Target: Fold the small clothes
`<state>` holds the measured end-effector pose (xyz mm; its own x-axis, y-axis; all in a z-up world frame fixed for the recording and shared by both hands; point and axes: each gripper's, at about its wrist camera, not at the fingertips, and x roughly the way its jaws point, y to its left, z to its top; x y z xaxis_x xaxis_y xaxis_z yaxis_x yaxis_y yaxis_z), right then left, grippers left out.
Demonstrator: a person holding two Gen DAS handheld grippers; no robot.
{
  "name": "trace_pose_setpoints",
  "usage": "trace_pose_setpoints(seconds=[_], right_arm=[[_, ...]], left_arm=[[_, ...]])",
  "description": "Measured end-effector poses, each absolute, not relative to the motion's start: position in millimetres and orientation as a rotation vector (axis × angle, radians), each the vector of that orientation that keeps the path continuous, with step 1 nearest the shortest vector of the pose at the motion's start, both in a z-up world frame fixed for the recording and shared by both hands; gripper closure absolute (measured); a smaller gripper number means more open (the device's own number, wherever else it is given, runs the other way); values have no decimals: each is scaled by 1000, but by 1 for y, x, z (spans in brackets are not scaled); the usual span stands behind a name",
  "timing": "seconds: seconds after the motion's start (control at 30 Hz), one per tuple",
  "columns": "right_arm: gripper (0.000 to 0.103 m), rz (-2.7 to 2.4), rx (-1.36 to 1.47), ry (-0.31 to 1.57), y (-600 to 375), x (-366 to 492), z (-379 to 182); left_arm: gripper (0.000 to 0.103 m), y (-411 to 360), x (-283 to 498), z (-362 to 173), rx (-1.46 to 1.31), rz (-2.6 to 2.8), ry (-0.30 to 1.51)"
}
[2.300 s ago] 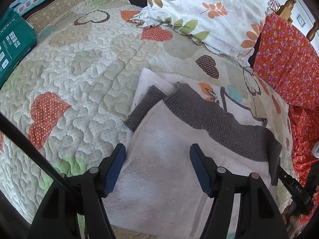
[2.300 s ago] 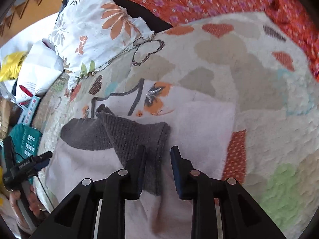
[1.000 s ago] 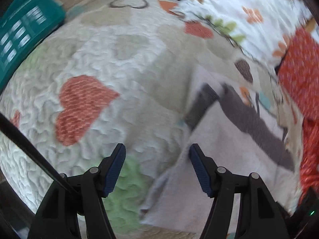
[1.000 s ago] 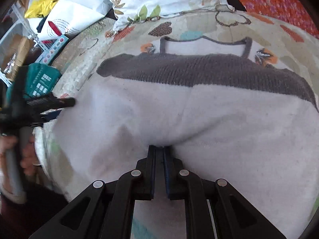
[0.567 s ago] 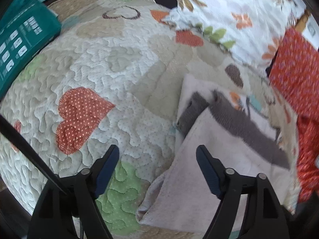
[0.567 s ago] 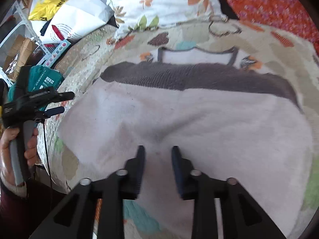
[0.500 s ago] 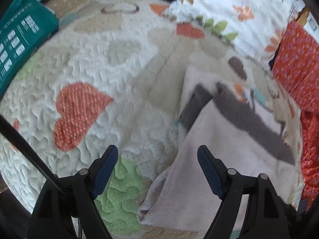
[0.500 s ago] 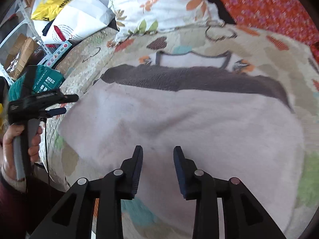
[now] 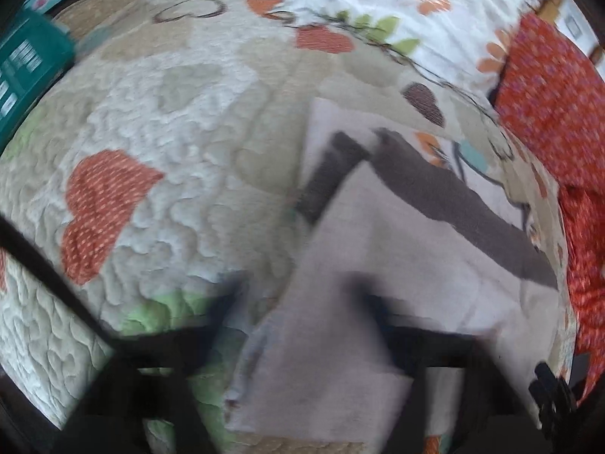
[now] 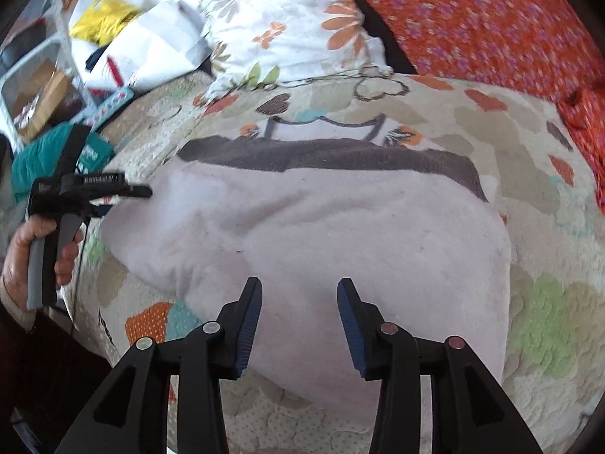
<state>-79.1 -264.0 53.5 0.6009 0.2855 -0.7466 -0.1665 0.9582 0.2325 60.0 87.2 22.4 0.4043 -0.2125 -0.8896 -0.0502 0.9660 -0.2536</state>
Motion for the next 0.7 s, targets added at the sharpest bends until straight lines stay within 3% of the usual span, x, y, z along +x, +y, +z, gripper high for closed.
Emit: trace_pose_setpoints(seconds=[0.1,0.37,0.43,0.53,0.7], right_arm=[[57,234,185,867,-276,-82,48],[57,81,359,788,-346,-84,55],[49,20,467,770,-379,-89,55],[49,-22,589,802,-410,-94,43],[49,76,811,834,-416,-96,16]], left_arm=[[98,98,56,38,-280,-50,1105],[97,117,63,37,-324,9,1090],[97,119,62,42,-326,31,1068],[93,130,60,52,-362,84,1014],[73,139,57,56,-430,66,991]])
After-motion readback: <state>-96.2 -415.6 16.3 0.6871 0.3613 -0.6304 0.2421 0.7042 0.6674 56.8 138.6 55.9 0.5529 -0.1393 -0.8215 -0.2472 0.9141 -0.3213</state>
